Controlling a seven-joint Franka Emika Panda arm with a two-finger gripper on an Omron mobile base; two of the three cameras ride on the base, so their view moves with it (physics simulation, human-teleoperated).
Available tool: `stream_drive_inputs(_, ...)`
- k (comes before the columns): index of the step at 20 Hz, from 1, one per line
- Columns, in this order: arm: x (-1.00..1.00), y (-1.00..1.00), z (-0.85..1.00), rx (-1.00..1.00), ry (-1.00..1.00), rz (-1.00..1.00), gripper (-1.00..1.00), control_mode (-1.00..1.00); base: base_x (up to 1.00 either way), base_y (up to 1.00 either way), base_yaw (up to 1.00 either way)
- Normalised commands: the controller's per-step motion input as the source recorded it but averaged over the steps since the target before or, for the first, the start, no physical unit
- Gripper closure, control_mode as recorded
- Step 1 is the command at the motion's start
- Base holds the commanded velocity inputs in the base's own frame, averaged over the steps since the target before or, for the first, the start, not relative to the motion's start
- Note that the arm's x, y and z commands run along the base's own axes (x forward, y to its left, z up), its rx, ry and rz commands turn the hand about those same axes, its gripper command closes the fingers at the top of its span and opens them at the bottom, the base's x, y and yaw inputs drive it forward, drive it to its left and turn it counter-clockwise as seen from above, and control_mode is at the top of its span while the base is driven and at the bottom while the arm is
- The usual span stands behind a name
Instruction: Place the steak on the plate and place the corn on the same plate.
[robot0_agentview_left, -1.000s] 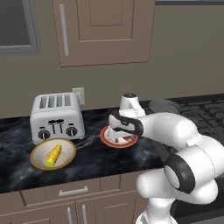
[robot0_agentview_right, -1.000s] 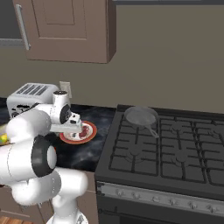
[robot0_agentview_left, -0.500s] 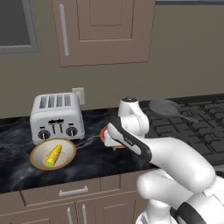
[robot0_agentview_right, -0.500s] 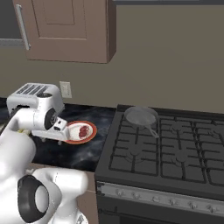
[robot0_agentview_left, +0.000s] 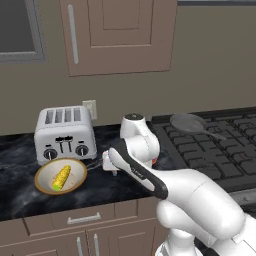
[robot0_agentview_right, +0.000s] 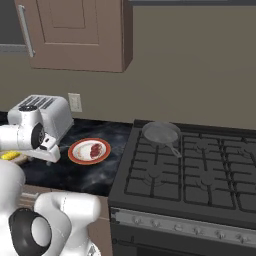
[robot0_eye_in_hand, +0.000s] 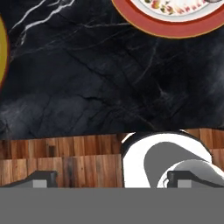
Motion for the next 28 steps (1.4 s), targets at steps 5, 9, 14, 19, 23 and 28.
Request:
stream_drive_inputs(5,0.0,0.8,0.38,-0.01,0.0,0.0,-1.0,-1.0,0.0,0.0,0.0)
stream_drive_inputs(9,0.0,0.8,0.43,-0.05,0.0,0.0,-1.0,-1.0,0.0,0.0,0.0)
stream_drive_inputs(14,0.19,0.64,0.15,-0.02,0.0,0.0,-1.0,-1.0,0.0,0.0,0.0)
stream_drive_inputs(19,0.49,0.36,0.0,0.0,0.01,0.0,-1.0,-1.0,0.0,0.0,0.0)
stream_drive_inputs(23,0.52,0.29,-0.28,0.0,0.0,0.0,-1.0,-1.0,0.0,0.0,0.0)
stream_drive_inputs(28,0.39,0.33,-0.51,0.0,0.0,0.0,-1.0,-1.0,0.0,0.0,0.0)
